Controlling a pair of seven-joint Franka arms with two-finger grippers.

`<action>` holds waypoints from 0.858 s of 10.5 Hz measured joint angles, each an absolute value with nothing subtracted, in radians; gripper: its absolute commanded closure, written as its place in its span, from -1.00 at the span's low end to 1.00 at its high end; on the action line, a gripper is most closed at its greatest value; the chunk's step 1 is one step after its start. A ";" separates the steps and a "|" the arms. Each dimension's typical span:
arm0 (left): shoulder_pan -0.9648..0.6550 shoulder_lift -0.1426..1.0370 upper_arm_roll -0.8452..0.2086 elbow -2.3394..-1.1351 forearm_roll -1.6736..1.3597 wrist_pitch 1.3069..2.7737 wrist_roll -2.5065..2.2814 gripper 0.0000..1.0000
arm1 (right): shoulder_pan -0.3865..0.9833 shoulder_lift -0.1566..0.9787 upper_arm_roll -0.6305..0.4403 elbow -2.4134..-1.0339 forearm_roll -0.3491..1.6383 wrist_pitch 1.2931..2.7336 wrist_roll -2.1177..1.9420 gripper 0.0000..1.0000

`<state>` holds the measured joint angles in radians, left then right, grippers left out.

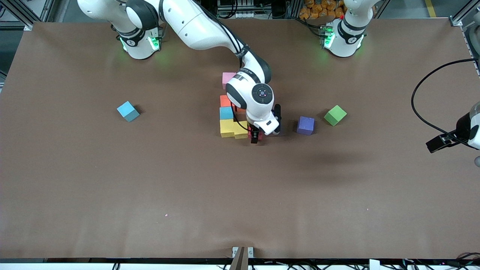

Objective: Form number 2 with 11 blocks
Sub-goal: 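Lower and align the pink cube beside the second yellow with the right gripper, then release the pink cube and lift the right gripper away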

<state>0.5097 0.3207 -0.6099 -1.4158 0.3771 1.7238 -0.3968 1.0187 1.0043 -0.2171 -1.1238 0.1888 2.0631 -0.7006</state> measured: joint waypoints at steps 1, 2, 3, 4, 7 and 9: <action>0.512 0.321 -0.610 -1.416 0.377 1.724 -0.397 -1.00 | 1.019 0.998 -0.217 -1.116 0.189 2.048 -0.700 -1.00; 0.514 0.320 -0.611 -1.415 0.377 1.724 -0.397 -1.00 | 1.019 0.989 -0.217 -1.108 0.189 2.032 -0.700 -1.00; 0.514 0.318 -0.613 -1.414 0.374 1.720 -0.397 -1.00 | 1.019 0.975 -0.217 -1.105 0.189 2.018 -0.699 -1.00; 0.514 0.315 -0.615 -1.414 0.351 1.709 -0.396 -1.00 | 1.018 0.960 -0.217 -1.104 0.189 2.002 -0.699 -1.00; 0.514 0.310 -0.618 -1.412 0.297 1.699 -0.395 -1.00 | 0.977 0.918 -0.234 -1.100 0.192 1.927 -0.692 -1.00; 0.513 0.301 -0.628 -1.411 0.257 1.679 -0.395 -1.00 | 0.866 0.876 -0.238 -1.088 0.194 1.888 -0.693 -1.00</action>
